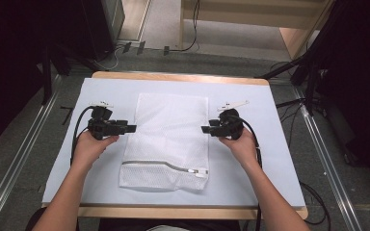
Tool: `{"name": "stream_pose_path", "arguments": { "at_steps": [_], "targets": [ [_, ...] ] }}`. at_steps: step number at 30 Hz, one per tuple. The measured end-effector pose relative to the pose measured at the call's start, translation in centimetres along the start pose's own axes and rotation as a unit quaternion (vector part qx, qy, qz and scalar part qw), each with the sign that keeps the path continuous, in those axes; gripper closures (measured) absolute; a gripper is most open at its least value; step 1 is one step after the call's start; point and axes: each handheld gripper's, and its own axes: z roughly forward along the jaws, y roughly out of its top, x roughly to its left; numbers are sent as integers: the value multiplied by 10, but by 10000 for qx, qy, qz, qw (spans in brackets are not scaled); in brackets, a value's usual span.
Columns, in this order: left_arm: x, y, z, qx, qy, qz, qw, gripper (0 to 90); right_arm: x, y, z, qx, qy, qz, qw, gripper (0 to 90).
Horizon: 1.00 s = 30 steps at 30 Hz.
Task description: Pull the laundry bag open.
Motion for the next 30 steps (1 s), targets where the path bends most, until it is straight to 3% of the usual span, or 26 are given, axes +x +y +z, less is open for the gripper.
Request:
{"name": "stream_pose_path", "arguments": {
  "at_steps": [7, 17, 22, 24, 26, 30],
  "targets": [
    [-13, 1, -1, 139, -20, 133, 9998, 441, 13, -11, -8, 45, 147, -3, 9999, 522],
    [-52, 1, 10, 252, -392, 484, 9977, 441, 34, -32, -18, 180, 319, -200, 9991, 549],
    [-62, -5, 12, 279, -424, 598, 9969, 448, 42, -39, -22, 179, 385, -242, 9988, 575],
    [-65, -6, 13, 261, -430, 594, 9970, 453, 46, -42, -25, 177, 411, -251, 9987, 617],
    [-67, -6, 13, 249, -460, 582, 9969, 459, 49, -43, -27, 186, 454, -264, 9984, 739],
    [-73, -8, 15, 299, -474, 668, 9962, 470, 60, -46, -30, 272, 574, -234, 9977, 837]
  ]
}}
